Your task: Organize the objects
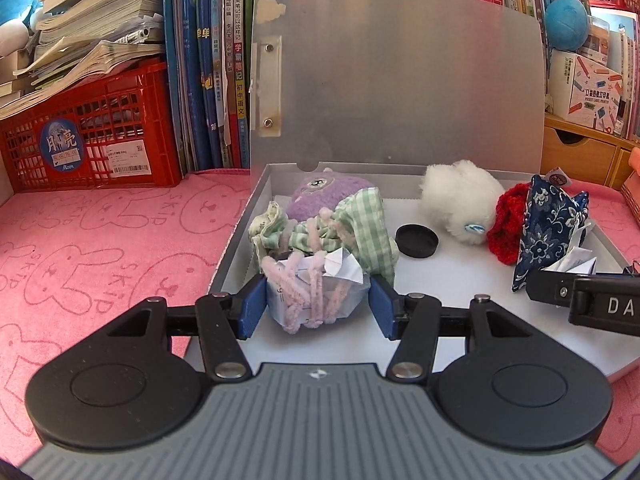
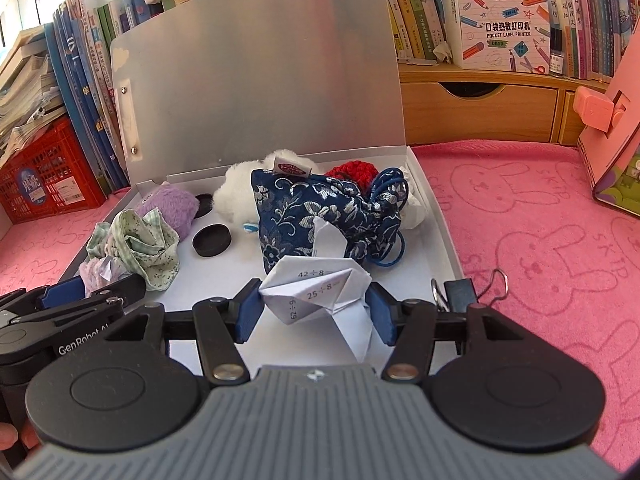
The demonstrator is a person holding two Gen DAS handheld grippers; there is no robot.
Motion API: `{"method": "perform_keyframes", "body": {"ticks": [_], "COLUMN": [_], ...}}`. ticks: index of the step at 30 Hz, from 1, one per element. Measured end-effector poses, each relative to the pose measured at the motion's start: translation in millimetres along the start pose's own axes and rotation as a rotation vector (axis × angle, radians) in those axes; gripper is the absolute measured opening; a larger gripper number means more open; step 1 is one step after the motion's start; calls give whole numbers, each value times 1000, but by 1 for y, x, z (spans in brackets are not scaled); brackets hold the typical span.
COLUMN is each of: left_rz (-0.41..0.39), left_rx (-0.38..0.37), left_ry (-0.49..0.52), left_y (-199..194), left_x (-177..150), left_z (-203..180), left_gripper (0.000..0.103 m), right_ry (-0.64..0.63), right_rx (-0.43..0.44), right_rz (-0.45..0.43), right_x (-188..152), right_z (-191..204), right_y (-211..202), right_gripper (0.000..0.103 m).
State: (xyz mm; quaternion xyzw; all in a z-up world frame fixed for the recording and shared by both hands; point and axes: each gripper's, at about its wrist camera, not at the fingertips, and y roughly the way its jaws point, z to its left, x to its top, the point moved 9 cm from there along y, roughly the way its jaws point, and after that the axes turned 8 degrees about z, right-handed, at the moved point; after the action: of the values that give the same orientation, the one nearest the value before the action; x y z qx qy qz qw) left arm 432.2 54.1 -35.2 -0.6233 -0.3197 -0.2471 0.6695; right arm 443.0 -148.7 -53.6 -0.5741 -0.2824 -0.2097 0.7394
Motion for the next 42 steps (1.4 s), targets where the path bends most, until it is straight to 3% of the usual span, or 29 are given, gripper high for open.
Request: {"method": "perform_keyframes", "body": {"ticks": [4, 8, 12, 20, 28, 42], "left_rz": [7, 10, -1, 9, 8, -15], "left_rx": [-2, -11, -6, -40, -77, -77], "left_ry": [14, 30, 48, 59, 60, 85], "left_y": [-1, -4, -10, -24, -41, -82], "left_x": [-3, -8, -13, -24, -30, -46], "left_z": [-1, -3, -3, -8, -8, -12], "left_gripper": [61, 69, 81, 91, 94, 95], "right_ry": [-22, -46, -62, -86, -75, -78], "right_rx": [2, -30, -49, -55, -40, -11], "right_rz": [-6, -5, -1, 18, -6, -43], "right_x": [-5, -12, -20, -30, -33, -51], "right_z": [2, 4, 4, 6, 6, 10], "right_y": [-4, -8, -10, -21, -43, -82], "right_gripper": [72, 82, 86, 90, 93, 96]}}
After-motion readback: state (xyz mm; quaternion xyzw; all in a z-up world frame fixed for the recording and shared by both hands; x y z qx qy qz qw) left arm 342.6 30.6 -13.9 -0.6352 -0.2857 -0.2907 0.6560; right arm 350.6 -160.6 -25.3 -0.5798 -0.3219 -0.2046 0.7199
